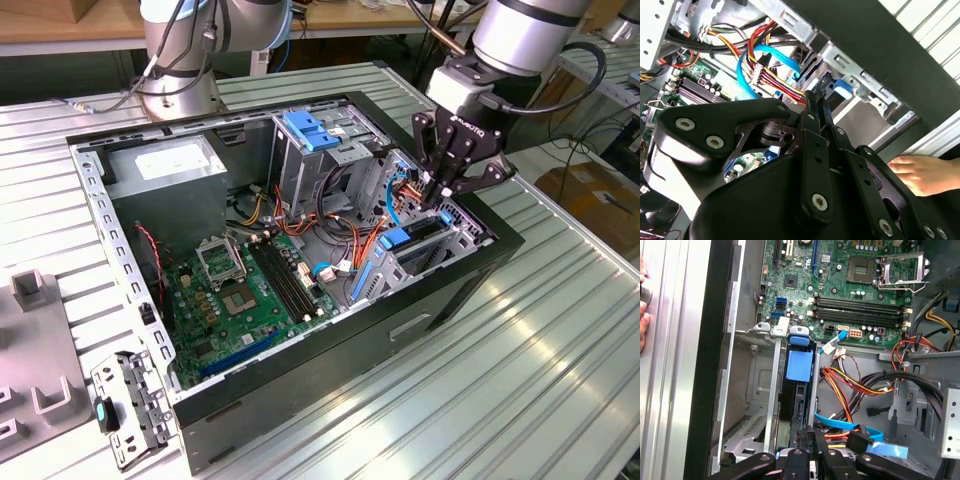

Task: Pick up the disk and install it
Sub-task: 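Insert the first disk wire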

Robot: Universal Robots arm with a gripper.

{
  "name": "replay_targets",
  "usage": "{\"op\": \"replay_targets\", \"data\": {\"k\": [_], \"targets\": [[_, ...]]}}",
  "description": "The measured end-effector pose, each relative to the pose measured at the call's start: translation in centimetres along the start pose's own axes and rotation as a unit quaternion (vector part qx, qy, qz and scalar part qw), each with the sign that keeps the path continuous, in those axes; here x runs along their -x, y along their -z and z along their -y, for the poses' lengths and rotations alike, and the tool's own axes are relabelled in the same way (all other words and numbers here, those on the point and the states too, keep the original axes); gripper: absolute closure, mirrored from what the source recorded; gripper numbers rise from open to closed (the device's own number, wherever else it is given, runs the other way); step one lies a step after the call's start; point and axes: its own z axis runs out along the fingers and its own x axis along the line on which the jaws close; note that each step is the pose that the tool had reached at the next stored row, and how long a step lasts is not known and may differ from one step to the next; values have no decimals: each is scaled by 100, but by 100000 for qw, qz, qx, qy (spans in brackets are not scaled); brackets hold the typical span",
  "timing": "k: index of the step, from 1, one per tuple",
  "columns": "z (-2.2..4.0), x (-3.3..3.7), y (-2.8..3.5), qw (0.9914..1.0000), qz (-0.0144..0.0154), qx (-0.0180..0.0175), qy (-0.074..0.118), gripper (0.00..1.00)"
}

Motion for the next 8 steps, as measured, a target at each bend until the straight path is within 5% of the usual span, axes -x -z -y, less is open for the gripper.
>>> {"op": "replay_targets", "data": {"k": [8], "targets": [[-5,-53,-67,99981,43,73,-1935,84]]}}
